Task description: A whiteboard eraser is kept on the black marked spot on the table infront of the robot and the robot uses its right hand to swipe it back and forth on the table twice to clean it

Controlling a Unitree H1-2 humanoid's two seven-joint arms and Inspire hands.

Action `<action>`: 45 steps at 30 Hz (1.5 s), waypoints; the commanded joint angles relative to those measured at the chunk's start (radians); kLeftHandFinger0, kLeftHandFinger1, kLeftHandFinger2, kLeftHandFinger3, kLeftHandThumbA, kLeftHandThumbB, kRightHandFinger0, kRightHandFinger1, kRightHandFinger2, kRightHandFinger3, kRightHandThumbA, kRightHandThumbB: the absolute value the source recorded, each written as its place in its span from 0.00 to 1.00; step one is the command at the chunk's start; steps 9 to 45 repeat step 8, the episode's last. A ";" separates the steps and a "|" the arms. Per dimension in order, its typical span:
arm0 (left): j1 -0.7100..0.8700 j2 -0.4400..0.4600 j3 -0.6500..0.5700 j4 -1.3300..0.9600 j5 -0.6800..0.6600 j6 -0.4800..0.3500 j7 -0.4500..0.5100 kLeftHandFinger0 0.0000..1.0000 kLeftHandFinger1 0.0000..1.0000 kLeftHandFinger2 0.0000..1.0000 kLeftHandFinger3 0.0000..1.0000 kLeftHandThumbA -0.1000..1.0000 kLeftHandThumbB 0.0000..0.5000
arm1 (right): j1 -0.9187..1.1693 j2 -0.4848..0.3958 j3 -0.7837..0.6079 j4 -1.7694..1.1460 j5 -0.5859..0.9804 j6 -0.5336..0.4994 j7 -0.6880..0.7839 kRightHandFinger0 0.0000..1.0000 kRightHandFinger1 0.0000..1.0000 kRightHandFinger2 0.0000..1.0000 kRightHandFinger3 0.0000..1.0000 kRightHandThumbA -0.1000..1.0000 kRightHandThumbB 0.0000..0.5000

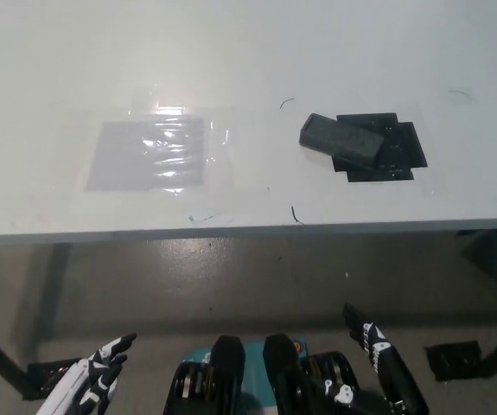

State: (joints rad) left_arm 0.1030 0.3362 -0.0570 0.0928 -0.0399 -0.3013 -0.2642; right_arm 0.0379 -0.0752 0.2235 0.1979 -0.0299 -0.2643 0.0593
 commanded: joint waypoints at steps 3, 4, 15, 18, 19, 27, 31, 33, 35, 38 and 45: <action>-0.008 0.003 0.012 -0.018 -0.063 0.018 -0.026 1.00 1.00 1.00 1.00 0.92 0.74 | -0.015 0.010 -0.027 0.008 0.100 -0.138 0.068 1.00 1.00 1.00 1.00 1.00 0.64; -0.007 0.003 0.012 -0.021 -0.066 0.024 -0.026 1.00 1.00 1.00 1.00 0.91 0.74 | -0.015 0.011 -0.028 0.007 0.098 -0.139 0.069 1.00 1.00 1.00 1.00 1.00 0.64; -0.008 0.002 0.012 -0.023 -0.095 0.038 -0.039 1.00 1.00 1.00 1.00 0.90 0.71 | -0.019 0.011 -0.033 0.016 0.107 -0.147 0.079 1.00 1.00 1.00 1.00 1.00 0.60; -0.008 0.002 0.012 -0.023 -0.095 0.038 -0.039 1.00 1.00 1.00 1.00 0.90 0.71 | -0.019 0.011 -0.033 0.016 0.107 -0.147 0.079 1.00 1.00 1.00 1.00 1.00 0.60; -0.008 0.002 0.012 -0.023 -0.095 0.038 -0.039 1.00 1.00 1.00 1.00 0.90 0.71 | -0.019 0.011 -0.033 0.016 0.107 -0.147 0.079 1.00 1.00 1.00 1.00 1.00 0.60; -0.008 0.002 0.012 -0.023 -0.095 0.038 -0.039 1.00 1.00 1.00 1.00 0.90 0.71 | -0.019 0.011 -0.033 0.016 0.107 -0.147 0.079 1.00 1.00 1.00 1.00 1.00 0.60; -0.008 0.002 0.012 -0.023 -0.095 0.038 -0.039 1.00 1.00 1.00 1.00 0.90 0.71 | -0.019 0.011 -0.033 0.016 0.107 -0.147 0.079 1.00 1.00 1.00 1.00 1.00 0.60; -0.008 0.002 0.012 -0.023 -0.095 0.038 -0.039 1.00 1.00 1.00 1.00 0.90 0.71 | -0.019 0.011 -0.033 0.016 0.107 -0.147 0.079 1.00 1.00 1.00 1.00 1.00 0.60; -0.008 0.002 0.012 -0.023 -0.095 0.038 -0.039 1.00 1.00 1.00 1.00 0.90 0.71 | -0.019 0.011 -0.033 0.016 0.107 -0.147 0.079 1.00 1.00 1.00 1.00 1.00 0.60; -0.008 0.002 0.012 -0.023 -0.095 0.038 -0.039 1.00 1.00 1.00 1.00 0.90 0.71 | -0.019 0.011 -0.033 0.016 0.107 -0.147 0.079 1.00 1.00 1.00 1.00 1.00 0.60; -0.008 0.002 0.012 -0.023 -0.095 0.038 -0.039 1.00 1.00 1.00 1.00 0.90 0.71 | -0.019 0.011 -0.033 0.016 0.107 -0.147 0.079 1.00 1.00 1.00 1.00 1.00 0.60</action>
